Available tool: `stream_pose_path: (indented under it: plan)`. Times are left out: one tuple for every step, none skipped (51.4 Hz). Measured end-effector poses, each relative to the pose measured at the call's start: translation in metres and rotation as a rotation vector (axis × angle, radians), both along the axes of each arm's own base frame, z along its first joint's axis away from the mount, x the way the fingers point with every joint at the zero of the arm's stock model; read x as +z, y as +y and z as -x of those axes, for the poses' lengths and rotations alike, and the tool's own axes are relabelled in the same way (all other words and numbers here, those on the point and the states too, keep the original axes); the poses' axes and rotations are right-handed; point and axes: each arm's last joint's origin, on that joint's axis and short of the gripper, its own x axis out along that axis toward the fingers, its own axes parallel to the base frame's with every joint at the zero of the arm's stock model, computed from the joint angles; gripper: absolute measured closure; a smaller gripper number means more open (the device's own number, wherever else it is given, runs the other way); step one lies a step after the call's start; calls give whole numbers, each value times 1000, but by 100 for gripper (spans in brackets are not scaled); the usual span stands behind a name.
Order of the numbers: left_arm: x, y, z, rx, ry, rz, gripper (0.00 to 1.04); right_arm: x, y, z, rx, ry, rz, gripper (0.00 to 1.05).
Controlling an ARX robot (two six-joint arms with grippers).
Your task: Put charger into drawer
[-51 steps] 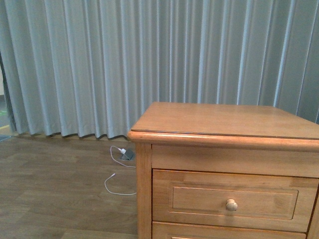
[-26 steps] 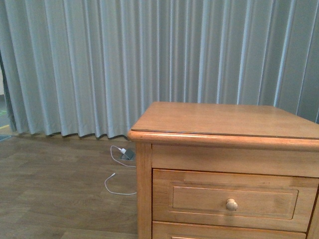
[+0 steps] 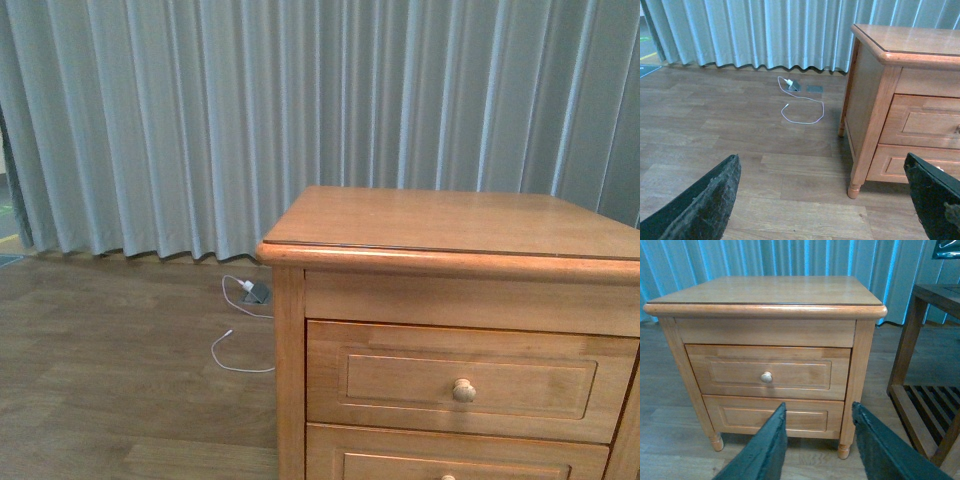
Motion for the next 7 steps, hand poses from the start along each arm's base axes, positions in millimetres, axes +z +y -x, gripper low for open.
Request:
stream_pose_path:
  plan:
    - [0,0,0,0,0,0,6,0,0,0,0,0,0,52]
    - [0,0,0,0,0,0,6,0,0,0,0,0,0,49]
    - [0,0,0,0,0,0,6,0,0,0,0,0,0,45]
    - [0,0,0,0,0,0,6,0,0,0,0,0,0,43]
    - [0,0,0,0,0,0,6,0,0,0,0,0,0,40]
    - [0,0,0,0,0,0,6,0,0,0,0,0,0,36]
    - [0,0,0,0,0,0,6,0,0,0,0,0,0,33]
